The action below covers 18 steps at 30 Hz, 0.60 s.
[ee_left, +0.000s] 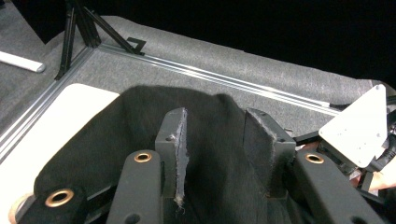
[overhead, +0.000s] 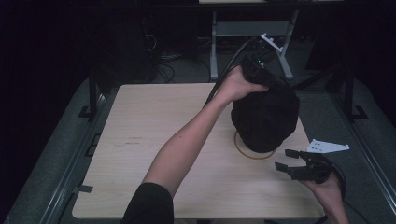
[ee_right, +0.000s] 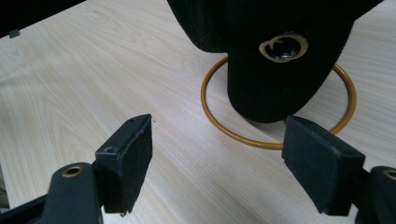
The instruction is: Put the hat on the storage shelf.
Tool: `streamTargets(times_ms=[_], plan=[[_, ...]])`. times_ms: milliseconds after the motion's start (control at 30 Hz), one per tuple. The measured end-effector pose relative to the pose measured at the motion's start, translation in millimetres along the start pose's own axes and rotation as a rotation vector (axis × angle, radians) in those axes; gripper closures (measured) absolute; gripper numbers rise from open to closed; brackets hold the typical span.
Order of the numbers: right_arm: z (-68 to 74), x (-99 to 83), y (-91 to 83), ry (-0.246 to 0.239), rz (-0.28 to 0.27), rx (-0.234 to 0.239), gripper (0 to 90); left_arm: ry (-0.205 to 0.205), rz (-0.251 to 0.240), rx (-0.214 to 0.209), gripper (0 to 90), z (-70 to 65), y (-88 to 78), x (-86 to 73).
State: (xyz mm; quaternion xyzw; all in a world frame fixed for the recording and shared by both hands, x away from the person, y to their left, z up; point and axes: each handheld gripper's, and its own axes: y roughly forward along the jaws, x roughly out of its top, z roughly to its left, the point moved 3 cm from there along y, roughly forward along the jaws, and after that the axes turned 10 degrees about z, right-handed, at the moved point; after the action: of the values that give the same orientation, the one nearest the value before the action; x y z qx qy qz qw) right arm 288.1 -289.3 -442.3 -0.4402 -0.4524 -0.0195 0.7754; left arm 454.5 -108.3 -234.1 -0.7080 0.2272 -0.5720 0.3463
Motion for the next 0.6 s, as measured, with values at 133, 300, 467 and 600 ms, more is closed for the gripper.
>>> streamTargets(times_ms=[133,300,467,600], plan=[[-0.2,-0.5,0.7,0.003,0.003,-0.003,23.9,-0.016,-0.005,0.000,57.9,2.9,-2.2,-9.9],[-0.3,-0.7,2.5,0.003,0.006,0.001,23.8,-0.006,0.007,-0.008,54.6,2.2,-5.8,-16.8],[-1.2,-0.8,2.3,0.009,0.005,0.004,23.5,0.001,0.005,0.000,53.4,1.3,-11.9,-21.2],[-1.5,-1.0,2.1,0.011,0.004,0.002,23.5,0.002,-0.021,0.014,52.7,0.4,-21.4,-25.7]])
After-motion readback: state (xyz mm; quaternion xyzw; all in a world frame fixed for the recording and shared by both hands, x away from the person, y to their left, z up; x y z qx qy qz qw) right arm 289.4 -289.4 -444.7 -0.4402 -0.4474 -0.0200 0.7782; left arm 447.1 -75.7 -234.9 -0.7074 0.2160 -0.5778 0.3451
